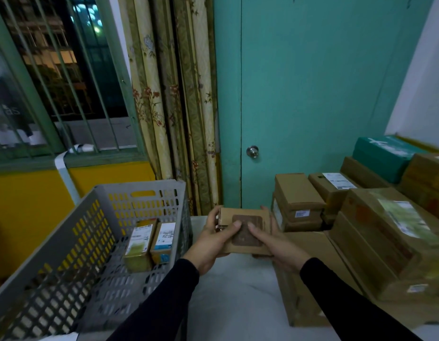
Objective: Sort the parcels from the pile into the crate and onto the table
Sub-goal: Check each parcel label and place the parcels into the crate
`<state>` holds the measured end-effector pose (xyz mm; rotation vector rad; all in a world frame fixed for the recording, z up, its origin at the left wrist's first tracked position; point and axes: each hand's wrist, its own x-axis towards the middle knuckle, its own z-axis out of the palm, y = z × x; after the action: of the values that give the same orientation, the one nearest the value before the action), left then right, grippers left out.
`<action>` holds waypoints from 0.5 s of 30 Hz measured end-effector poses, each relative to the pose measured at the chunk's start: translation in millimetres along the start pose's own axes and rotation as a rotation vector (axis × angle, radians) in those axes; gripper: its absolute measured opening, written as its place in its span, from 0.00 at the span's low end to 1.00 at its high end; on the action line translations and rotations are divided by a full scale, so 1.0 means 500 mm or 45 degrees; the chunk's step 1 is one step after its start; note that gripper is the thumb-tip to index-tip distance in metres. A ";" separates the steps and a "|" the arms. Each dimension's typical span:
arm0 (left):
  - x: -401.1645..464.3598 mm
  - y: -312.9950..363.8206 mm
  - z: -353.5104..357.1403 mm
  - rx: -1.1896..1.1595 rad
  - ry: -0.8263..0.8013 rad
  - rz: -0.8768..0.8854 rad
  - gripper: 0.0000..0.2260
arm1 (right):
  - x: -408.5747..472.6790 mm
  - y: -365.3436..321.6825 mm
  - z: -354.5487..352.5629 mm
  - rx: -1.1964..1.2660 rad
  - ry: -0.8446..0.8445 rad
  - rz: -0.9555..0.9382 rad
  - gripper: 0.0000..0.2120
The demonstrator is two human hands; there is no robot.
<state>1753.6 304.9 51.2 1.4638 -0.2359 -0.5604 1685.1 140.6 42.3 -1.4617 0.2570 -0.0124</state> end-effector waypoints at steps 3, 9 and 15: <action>0.004 -0.006 -0.002 -0.054 0.005 0.057 0.31 | 0.002 -0.003 0.000 -0.010 0.025 -0.029 0.36; 0.010 -0.003 0.002 -0.095 0.021 0.125 0.28 | 0.012 -0.003 0.005 0.001 0.062 -0.105 0.31; 0.015 -0.003 0.000 -0.078 0.001 0.138 0.31 | 0.016 -0.005 0.001 -0.014 0.067 -0.126 0.35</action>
<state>1759.7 301.1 48.4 1.3831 -0.2934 -0.4753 1693.2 139.4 43.5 -1.4849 0.2273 -0.1296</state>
